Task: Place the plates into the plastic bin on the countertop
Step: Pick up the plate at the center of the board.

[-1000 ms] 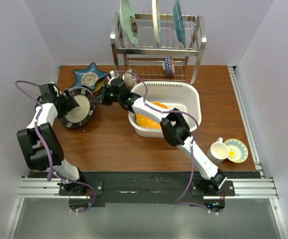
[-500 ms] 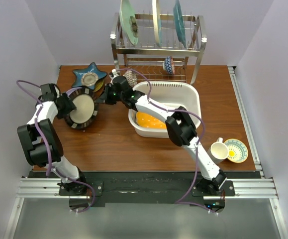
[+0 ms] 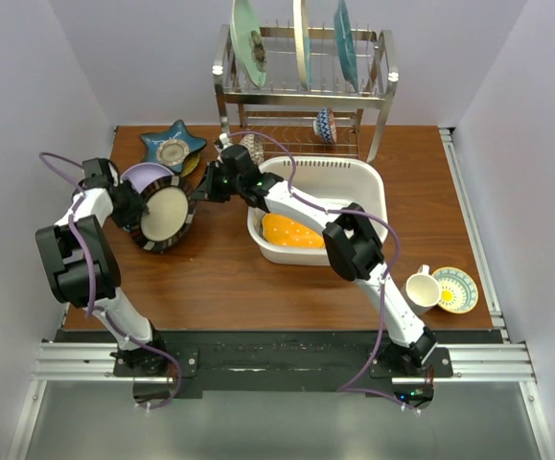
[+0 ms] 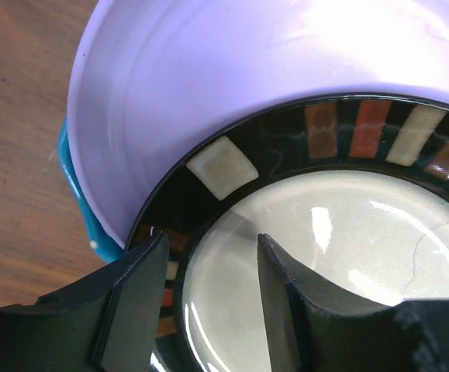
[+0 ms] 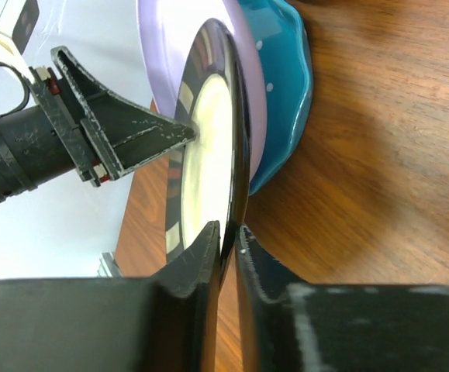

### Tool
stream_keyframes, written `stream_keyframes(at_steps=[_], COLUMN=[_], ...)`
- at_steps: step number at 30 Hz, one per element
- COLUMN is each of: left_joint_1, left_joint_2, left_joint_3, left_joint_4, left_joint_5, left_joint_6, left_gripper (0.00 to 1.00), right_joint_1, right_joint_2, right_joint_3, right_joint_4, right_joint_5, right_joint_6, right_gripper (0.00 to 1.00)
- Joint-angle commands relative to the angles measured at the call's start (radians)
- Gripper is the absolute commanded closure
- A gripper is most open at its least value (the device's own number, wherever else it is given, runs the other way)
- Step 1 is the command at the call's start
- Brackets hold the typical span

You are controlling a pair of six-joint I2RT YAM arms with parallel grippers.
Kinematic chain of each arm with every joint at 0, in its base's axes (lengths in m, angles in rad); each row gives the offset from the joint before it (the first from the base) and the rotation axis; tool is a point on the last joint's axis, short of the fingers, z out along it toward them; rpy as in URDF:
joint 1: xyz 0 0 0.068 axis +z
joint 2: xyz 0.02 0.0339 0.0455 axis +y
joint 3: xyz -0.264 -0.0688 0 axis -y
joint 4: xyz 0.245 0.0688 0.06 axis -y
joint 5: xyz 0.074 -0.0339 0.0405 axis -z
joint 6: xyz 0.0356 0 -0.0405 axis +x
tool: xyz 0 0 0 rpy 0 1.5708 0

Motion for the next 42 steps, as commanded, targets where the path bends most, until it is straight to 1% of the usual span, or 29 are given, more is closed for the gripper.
stream_keyframes(at_steps=[1, 2, 5, 8, 13, 17, 21, 28, 29, 30, 31, 34, 37, 39, 40, 41, 42], left_joint_1=[-0.016, -0.018, -0.019, -0.018, -0.022, -0.024, -0.025, -0.031, -0.033, -0.036, -0.038, -0.039, -0.041, -0.042, -0.042, -0.045, -0.045], left_joint_2=[0.053, 0.056, 0.064, 0.059, 0.062, 0.062, 0.061, 0.059, 0.057, 0.057, 0.056, 0.056, 0.053, 0.050, 0.048, 0.045, 0.044], left_joint_3=[0.008, 0.009, 0.011, 0.012, 0.011, 0.011, 0.011, 0.011, 0.011, 0.011, 0.011, 0.011, 0.011, 0.011, 0.011, 0.011, 0.011], left_joint_4=[-0.019, -0.019, -0.019, -0.016, -0.013, -0.011, -0.010, -0.007, -0.005, -0.007, -0.004, -0.002, 0.001, 0.004, 0.006, 0.006, 0.007], left_joint_5=[0.031, 0.031, 0.046, 0.045, 0.051, 0.051, 0.055, 0.060, 0.061, 0.063, 0.063, 0.066, 0.071, 0.078, 0.078, 0.078, 0.080], left_joint_6=[0.020, 0.020, 0.015, 0.011, 0.009, 0.007, 0.007, 0.007, 0.006, 0.006, 0.006, 0.006, 0.007, 0.010, 0.012, 0.015, 0.017], left_gripper=[0.46, 0.46, 0.46, 0.46, 0.46, 0.46, 0.46, 0.46, 0.46, 0.46, 0.46, 0.46, 0.46, 0.45, 0.45, 0.45, 0.45], right_joint_1=[-0.007, -0.006, -0.007, -0.007, -0.006, -0.004, -0.002, 0.004, 0.004, 0.007, 0.007, 0.008, 0.008, 0.008, 0.008, 0.008, 0.008], right_joint_2=[-0.018, -0.013, 0.005, 0.016, 0.037, 0.054, 0.062, 0.091, 0.096, 0.099, 0.100, 0.099, 0.097, 0.096, 0.096, 0.093, 0.086], right_joint_3=[0.023, 0.029, 0.044, 0.050, 0.084, 0.112, 0.116, 0.154, 0.180, 0.190, 0.194, 0.196, 0.198, 0.199, 0.194, 0.191, 0.187], right_joint_4=[0.077, 0.074, 0.060, 0.056, 0.016, -0.006, -0.003, -0.020, -0.035, -0.036, -0.038, -0.041, -0.043, -0.049, -0.052, -0.049, -0.047], right_joint_5=[-0.054, -0.057, -0.064, -0.071, -0.080, -0.094, -0.107, -0.143, -0.153, -0.159, -0.164, -0.167, -0.176, -0.179, -0.181, -0.183, -0.180], right_joint_6=[0.021, 0.021, 0.022, 0.024, 0.022, 0.025, 0.028, 0.031, 0.028, 0.028, 0.028, 0.025, 0.018, 0.010, 0.008, 0.007, 0.008], right_gripper=[0.77, 0.71, 0.60, 0.53, 0.48, 0.39, 0.39, 0.48, 0.52, 0.55, 0.61, 0.69, 0.82, 0.87, 0.98, 1.00, 1.00])
